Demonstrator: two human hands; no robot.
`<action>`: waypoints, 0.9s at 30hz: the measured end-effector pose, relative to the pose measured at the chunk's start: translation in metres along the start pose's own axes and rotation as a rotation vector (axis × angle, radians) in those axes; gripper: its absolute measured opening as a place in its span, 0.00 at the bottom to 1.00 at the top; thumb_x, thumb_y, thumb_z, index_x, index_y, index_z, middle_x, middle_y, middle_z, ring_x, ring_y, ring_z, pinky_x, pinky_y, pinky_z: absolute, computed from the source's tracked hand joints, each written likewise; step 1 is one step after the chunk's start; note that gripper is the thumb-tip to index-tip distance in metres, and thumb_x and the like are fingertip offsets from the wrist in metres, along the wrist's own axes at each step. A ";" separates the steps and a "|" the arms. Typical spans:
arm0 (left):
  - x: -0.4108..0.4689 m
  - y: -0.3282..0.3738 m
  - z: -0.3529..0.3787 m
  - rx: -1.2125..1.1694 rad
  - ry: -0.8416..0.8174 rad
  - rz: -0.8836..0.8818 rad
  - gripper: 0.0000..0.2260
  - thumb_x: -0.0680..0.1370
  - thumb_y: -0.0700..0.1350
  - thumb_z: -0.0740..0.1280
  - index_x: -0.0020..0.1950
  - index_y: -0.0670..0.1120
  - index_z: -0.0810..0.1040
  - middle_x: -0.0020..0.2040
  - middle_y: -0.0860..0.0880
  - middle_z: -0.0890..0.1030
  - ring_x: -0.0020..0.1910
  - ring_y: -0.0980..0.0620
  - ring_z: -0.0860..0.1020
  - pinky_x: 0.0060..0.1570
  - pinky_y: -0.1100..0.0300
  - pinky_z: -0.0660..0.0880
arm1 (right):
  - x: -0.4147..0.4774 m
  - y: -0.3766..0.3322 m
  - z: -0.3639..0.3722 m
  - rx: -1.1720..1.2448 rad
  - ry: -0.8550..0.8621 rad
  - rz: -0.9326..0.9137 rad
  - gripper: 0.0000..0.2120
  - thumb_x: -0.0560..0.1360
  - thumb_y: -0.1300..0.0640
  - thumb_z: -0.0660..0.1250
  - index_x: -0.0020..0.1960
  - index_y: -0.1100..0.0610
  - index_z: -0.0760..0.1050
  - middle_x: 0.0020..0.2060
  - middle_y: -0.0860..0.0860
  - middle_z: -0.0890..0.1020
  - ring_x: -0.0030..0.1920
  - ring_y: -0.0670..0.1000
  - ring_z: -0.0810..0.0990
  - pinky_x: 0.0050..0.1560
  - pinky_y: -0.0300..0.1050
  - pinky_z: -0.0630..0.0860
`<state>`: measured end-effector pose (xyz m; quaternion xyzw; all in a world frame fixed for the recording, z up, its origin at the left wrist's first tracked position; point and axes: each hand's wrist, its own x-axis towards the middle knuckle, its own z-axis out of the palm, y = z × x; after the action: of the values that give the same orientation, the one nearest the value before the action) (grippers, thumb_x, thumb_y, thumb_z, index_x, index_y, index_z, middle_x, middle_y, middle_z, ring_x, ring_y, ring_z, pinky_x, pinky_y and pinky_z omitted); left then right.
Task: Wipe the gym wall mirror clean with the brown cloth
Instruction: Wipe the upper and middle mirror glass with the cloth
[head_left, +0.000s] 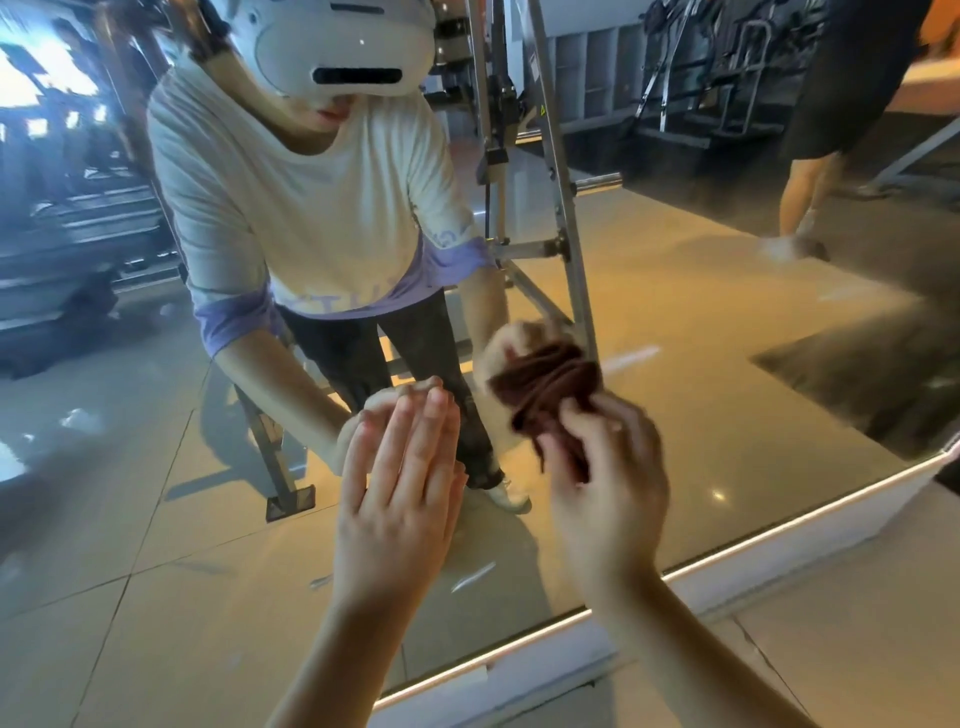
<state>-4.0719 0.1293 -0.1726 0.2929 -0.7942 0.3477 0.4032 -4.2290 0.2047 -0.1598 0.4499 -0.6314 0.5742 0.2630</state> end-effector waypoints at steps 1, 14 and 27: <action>0.000 0.000 0.000 0.006 0.005 0.003 0.30 0.81 0.44 0.68 0.79 0.40 0.60 0.78 0.43 0.62 0.81 0.47 0.51 0.79 0.47 0.53 | 0.000 -0.003 -0.001 0.008 -0.050 -0.096 0.08 0.73 0.61 0.69 0.49 0.63 0.82 0.50 0.58 0.81 0.52 0.52 0.75 0.53 0.37 0.72; -0.002 -0.002 0.000 0.020 0.002 0.011 0.29 0.81 0.44 0.68 0.79 0.39 0.61 0.79 0.43 0.60 0.81 0.47 0.53 0.79 0.46 0.53 | 0.007 0.016 0.002 -0.008 0.015 -0.171 0.06 0.77 0.65 0.67 0.49 0.64 0.83 0.52 0.61 0.82 0.53 0.56 0.76 0.59 0.36 0.70; -0.016 0.009 0.006 -0.047 -0.037 0.069 0.33 0.75 0.37 0.74 0.77 0.38 0.64 0.81 0.44 0.55 0.80 0.44 0.55 0.79 0.46 0.53 | -0.003 0.040 -0.001 0.074 0.111 0.373 0.11 0.72 0.67 0.73 0.52 0.64 0.76 0.56 0.60 0.78 0.55 0.59 0.77 0.52 0.51 0.79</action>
<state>-4.0732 0.1327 -0.1915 0.2622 -0.8191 0.3373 0.3828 -4.2626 0.2038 -0.1814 0.3021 -0.6669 0.6597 0.1696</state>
